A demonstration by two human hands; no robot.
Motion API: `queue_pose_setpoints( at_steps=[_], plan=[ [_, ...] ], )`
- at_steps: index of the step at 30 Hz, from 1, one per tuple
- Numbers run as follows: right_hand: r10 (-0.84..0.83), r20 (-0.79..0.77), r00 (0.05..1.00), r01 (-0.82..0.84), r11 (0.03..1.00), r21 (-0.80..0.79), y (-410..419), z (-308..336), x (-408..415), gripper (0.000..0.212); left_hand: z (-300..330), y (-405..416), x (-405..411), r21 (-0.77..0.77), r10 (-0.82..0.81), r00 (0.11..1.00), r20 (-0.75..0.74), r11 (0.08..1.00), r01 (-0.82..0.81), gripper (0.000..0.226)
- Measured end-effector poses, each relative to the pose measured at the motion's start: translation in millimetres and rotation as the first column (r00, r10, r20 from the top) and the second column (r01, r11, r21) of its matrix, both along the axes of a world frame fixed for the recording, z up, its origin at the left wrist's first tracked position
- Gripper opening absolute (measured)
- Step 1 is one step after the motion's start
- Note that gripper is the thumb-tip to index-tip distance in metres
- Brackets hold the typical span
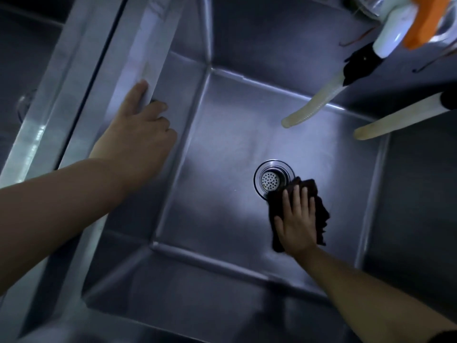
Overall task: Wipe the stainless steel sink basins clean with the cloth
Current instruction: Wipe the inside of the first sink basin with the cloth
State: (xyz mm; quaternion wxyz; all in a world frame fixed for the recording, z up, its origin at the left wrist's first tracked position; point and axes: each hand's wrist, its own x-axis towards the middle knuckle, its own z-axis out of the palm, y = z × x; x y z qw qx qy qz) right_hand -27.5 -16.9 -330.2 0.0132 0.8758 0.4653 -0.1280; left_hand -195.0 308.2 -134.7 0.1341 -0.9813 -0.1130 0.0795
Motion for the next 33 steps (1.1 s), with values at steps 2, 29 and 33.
queue_pose_setpoints(
  at_steps=[2,29,33],
  plan=[
    [0.085,-0.032,0.996,-0.085,0.996,-0.001,-1,0,-27,0.067,0,1,0,-0.006,0.001,1.0,-0.004,1.0,-0.001,0.007],
    [0.463,-0.093,0.881,-0.46,0.886,0.061,131,-9,-81,0.07,9,-9,6,0.12,0.14,0.962,-0.234,0.986,-0.114,0.027],
    [0.691,-0.148,0.708,-0.688,0.721,0.075,67,-10,-114,0.066,8,-10,6,0.122,0.149,0.971,-0.186,0.984,-0.128,0.026]
  ],
)
